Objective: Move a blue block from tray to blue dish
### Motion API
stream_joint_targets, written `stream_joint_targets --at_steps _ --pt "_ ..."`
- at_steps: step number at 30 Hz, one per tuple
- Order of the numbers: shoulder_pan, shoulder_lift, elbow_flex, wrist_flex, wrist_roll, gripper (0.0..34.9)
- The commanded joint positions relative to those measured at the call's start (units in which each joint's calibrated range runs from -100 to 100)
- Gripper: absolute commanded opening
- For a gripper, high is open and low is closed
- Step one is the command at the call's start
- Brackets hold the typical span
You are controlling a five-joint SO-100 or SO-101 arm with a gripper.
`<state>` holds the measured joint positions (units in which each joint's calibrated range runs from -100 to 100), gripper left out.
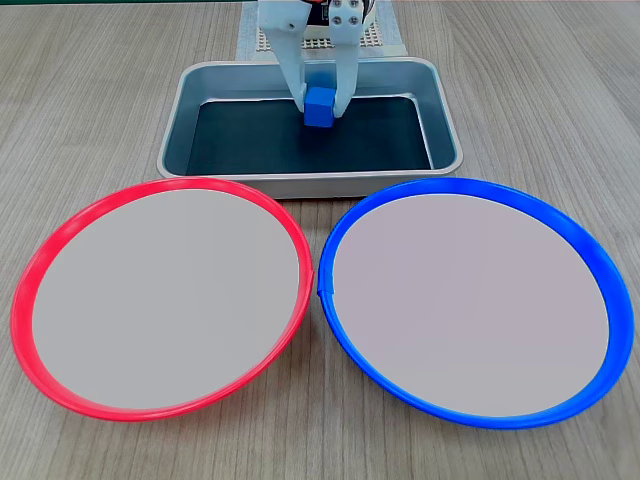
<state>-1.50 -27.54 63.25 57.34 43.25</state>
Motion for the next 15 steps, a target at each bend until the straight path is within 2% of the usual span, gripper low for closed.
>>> stream_joint_targets --at_steps 1,5,9,12,15 --pt "-2.7 3.1 -17.6 7.9 -3.1 0.2" --pt "-7.0 13.6 -45.0 13.7 -9.8 0.2" --pt "-9.8 29.6 -73.5 16.6 -15.8 0.2" --pt "-12.1 41.5 -86.8 14.3 -19.8 0.2" --pt "-13.6 49.3 -91.7 11.3 -21.5 0.2"
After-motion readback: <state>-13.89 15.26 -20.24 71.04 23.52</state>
